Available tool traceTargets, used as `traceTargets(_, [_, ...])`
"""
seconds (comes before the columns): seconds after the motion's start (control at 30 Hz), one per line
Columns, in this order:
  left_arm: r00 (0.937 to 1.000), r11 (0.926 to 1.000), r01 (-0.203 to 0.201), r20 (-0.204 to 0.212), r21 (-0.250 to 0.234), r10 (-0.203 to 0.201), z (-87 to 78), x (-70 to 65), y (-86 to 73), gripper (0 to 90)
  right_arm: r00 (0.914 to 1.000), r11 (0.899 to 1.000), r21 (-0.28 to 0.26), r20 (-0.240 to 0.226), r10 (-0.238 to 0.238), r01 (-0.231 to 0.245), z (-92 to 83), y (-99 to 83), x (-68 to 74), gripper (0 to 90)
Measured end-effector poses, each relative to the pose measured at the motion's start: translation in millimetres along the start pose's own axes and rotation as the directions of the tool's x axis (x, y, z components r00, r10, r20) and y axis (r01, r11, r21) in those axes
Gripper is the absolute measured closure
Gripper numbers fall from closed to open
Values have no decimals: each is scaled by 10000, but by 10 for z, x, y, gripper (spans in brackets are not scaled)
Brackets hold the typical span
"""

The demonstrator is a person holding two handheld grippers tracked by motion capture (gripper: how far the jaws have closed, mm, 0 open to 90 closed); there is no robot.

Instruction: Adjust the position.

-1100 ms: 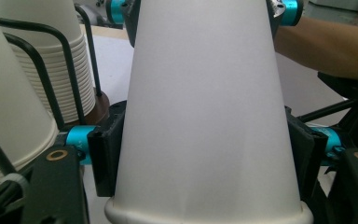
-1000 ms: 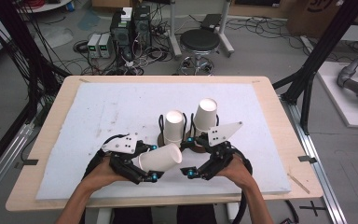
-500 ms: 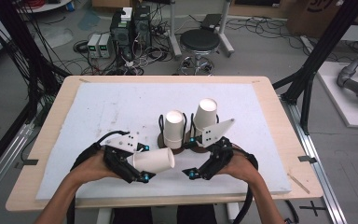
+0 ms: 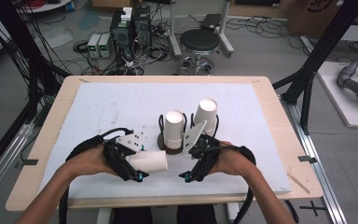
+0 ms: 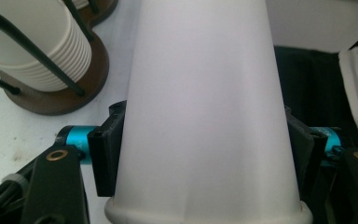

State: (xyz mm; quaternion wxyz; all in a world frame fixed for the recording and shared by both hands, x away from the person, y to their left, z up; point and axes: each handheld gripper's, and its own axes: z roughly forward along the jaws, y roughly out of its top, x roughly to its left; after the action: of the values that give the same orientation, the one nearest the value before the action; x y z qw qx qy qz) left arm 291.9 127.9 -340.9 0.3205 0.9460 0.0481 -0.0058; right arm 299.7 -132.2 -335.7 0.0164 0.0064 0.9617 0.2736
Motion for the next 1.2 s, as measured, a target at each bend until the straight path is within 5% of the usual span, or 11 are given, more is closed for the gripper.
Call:
traceTargets(0.37, [9997,9936,-264,34,1102,262,74,25,111,297,9992,9899,1366,67,-389,376,113,161,11,165])
traceTargets(1.2, [9983,9823,-567,-60,1787,587,245,20,299,297,9971,9809,1799,16,-756,741,239,361,10,167])
